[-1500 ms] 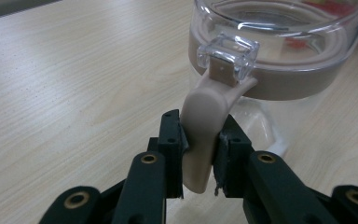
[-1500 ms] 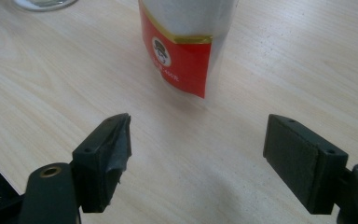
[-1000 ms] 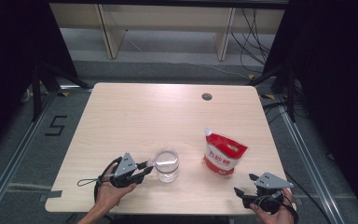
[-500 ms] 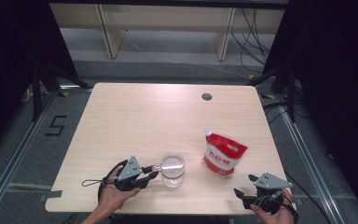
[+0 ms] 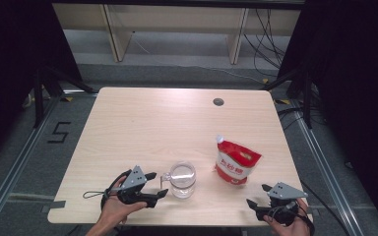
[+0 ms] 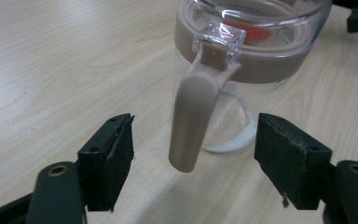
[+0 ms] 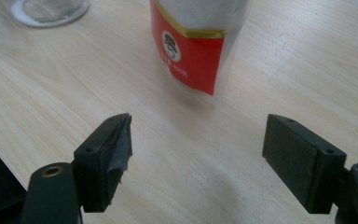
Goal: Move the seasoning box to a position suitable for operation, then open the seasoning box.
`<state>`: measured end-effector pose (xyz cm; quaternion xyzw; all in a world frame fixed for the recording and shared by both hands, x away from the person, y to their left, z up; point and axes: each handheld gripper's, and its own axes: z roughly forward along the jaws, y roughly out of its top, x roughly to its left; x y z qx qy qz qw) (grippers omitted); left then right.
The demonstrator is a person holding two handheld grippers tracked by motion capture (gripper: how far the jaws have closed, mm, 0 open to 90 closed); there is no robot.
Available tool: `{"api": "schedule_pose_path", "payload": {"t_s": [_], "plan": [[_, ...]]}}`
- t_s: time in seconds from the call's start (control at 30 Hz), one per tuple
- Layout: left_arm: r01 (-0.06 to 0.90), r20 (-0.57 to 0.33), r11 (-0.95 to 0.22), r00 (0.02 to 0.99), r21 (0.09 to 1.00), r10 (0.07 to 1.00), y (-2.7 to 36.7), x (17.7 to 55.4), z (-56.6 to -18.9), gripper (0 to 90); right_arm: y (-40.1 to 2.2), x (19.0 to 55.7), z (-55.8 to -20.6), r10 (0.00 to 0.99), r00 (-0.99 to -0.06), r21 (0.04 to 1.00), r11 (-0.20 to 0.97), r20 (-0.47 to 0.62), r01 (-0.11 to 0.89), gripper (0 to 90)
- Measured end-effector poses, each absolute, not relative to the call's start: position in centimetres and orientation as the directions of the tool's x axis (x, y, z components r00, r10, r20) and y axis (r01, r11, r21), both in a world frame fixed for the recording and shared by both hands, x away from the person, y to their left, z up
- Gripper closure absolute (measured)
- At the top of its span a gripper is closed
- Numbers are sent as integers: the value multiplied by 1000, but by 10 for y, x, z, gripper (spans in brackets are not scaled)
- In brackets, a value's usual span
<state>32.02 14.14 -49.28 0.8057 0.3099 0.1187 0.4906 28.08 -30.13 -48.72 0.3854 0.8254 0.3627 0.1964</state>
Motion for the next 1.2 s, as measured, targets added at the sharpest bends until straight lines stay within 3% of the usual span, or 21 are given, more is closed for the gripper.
{"api": "schedule_pose_path", "payload": {"t_s": [0.4, 0.63, 0.7, 0.73, 0.77, 0.8, 0.87, 0.97, 1.2], "plan": [[384, -122, -314, 779, 868, 615, 146, 314, -474, 227, -302, 281, -488, 783, -621, 748, 439, -47, 497, 249], [363, -121, -272, 769, 891, 627, 150, 311, -465, 302, -301, 281, -488, 775, -629, 744, 452, -55, 492, 249], [359, -124, -262, 768, 896, 628, 151, 310, -463, 403, -301, 282, -488, 767, -639, 745, 460, -59, 483, 249], [332, -102, -272, 782, 903, 615, 153, 310, -461, 403, -301, 282, -488, 767, -639, 745, 460, -59, 483, 249], [343, -121, -247, 771, 906, 625, 152, 308, -460, 479, -300, 281, -487, 774, -631, 744, 451, -53, 492, 249], [334, -111, -250, 771, 909, 627, 153, 307, -458, 479, -300, 281, -487, 774, -631, 744, 451, -53, 492, 249], [289, -62, -270, 780, 918, 623, 153, 305, -455, 617, -299, 281, -486, 773, -630, 750, 461, -76, 475, 249], [252, -35, -275, 793, 928, 609, 153, 306, -452, 741, -300, 280, -485, 777, -625, 752, 458, -78, 475, 248], [269, -75, -238, 795, 933, 602, 149, 311, -445, 893, -298, 279, -484, 769, -635, 751, 461, -73, 473, 254]]}}
